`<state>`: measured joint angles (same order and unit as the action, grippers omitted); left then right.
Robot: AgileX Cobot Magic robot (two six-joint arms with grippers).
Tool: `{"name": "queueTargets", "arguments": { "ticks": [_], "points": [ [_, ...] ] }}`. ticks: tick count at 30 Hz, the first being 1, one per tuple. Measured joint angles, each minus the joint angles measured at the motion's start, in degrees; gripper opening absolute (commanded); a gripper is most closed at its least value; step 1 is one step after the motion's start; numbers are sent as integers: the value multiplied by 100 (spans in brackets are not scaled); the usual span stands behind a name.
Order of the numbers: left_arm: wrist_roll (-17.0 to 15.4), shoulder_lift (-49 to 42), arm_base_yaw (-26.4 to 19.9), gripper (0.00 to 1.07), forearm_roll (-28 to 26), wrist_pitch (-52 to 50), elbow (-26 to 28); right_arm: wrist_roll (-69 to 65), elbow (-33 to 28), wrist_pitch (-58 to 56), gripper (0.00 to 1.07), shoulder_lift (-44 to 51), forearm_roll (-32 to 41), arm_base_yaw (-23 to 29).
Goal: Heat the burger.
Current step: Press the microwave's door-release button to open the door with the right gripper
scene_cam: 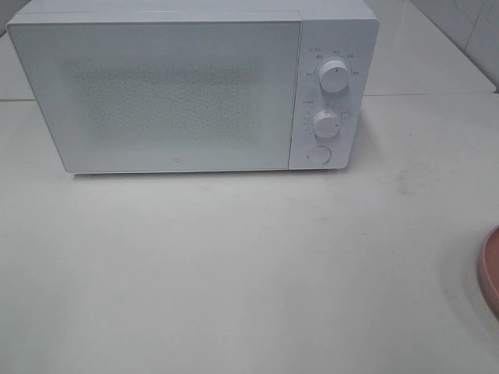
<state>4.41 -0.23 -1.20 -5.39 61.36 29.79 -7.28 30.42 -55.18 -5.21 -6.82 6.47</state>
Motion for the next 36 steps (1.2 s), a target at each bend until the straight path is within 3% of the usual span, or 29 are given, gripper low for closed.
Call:
{"name": "queueTargets", "arguments": {
  "ticks": [23,36],
  "points": [
    [0,0,0,98,0,0,0,0,0,1919,76,-2166,11,0],
    [0,0,0,98,0,0,0,0,0,3707,76,-3810,6,0]
  ]
}}
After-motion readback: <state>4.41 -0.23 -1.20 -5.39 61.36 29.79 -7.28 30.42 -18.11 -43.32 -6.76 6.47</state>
